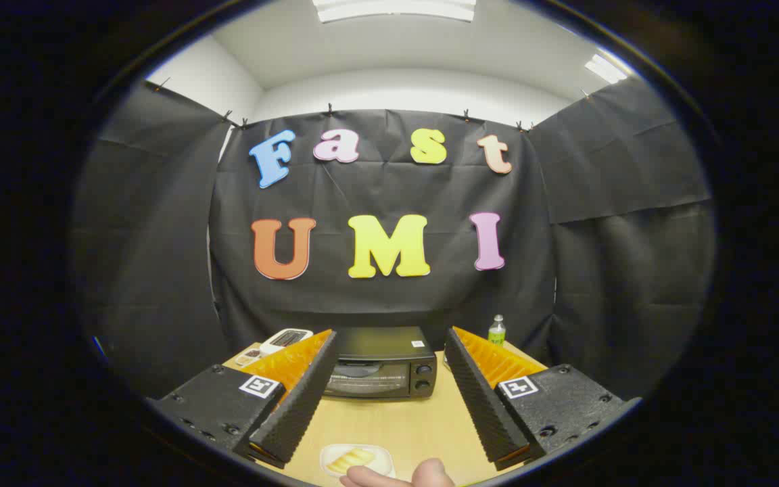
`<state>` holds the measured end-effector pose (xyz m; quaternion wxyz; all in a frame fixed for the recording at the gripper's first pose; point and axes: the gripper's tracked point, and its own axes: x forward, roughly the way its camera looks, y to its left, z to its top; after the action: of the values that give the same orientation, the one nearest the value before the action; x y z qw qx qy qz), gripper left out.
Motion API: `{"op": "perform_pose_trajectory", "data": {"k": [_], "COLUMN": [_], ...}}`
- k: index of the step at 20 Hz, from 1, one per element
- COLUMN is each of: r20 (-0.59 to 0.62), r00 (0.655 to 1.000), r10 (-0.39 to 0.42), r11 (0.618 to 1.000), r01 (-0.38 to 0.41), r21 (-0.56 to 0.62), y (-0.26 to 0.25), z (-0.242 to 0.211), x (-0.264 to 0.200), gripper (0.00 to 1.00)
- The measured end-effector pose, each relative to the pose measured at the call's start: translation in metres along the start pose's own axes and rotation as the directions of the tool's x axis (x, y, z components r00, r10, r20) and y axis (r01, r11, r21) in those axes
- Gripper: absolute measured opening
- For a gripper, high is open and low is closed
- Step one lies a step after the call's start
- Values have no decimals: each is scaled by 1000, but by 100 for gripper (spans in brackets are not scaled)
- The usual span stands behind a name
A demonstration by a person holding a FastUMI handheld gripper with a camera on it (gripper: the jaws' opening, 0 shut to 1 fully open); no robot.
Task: Open the toaster oven, put the food inside, and close the toaster oven door.
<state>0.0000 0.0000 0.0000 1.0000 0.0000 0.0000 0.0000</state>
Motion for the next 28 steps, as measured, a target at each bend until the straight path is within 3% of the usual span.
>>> {"op": "perform_pose_trajectory", "data": {"k": [18,28], "r20": [44,28], "r00": [998,997], "r10": [47,68], "r11": [998,997], "r01": [-45,-67], "r21": [-39,-48], "y": [35,45], "z": [17,7], "x": [10,73], "gripper": [100,100]}}
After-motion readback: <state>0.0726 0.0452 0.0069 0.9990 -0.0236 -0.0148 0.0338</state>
